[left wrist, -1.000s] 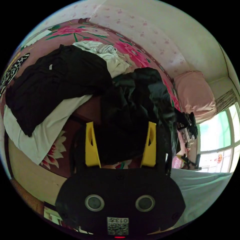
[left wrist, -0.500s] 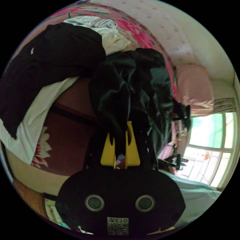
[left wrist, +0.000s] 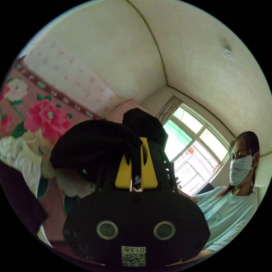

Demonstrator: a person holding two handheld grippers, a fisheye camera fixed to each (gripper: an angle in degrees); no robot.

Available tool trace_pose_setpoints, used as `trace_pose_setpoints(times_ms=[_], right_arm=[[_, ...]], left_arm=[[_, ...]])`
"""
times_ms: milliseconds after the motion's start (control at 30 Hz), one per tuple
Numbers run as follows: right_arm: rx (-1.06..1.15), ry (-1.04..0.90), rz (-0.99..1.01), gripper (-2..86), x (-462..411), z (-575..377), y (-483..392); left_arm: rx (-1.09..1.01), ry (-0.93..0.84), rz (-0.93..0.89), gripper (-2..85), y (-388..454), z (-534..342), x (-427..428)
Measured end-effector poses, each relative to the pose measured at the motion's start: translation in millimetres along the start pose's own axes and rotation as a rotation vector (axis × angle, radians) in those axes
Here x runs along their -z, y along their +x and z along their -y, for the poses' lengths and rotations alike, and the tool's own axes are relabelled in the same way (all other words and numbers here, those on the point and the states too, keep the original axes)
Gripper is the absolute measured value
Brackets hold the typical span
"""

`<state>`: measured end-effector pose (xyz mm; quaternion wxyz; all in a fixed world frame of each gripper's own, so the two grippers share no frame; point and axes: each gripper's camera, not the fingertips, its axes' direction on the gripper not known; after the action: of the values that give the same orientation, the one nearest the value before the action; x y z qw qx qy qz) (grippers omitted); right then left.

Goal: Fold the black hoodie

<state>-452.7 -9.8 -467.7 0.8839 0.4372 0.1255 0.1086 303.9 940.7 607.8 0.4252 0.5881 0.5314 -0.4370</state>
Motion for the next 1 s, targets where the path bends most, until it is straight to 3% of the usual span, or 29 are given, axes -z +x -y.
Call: trace_pose_setpoints(times_ms=[200,333,433,533,633,700,767,867,1000], right_arm=[[0.358,0.464,0.021,1.3,206,112,-93],[0.368,0.519,0.043,1.4,269,101,-96],[0.265,0.393,0.032,1.6,270,68,-55],[0.093,0.132,-0.025,2.0,233,12,17],[-0.159,-0.174,-0.109,2.5,173,-72,107],[-0.379,-0.401,-0.251,3.4,123,-149,181],[-0.535,-0.515,-0.324,4.5,101,-204,224],[-0.591,-0.590,-0.368,7.6,106,-254,242],[-0.583,-0.420,-0.444,13.6,170,-281,239]], left_arm=[[-0.429,0.278,-0.199,4.6,125,84,17],[-0.491,0.302,-0.264,4.8,160,61,30],[-0.418,0.143,-0.268,4.8,148,10,22],[-0.266,-0.088,-0.227,4.7,113,-63,1],[0.052,-0.341,-0.205,4.6,60,-166,-38],[0.380,-0.550,-0.189,4.7,20,-266,-75],[0.543,-0.698,-0.120,4.8,4,-327,-92],[0.735,-0.653,0.020,7.0,-9,-367,-72],[0.752,-0.524,0.204,8.8,-3,-345,-23]])
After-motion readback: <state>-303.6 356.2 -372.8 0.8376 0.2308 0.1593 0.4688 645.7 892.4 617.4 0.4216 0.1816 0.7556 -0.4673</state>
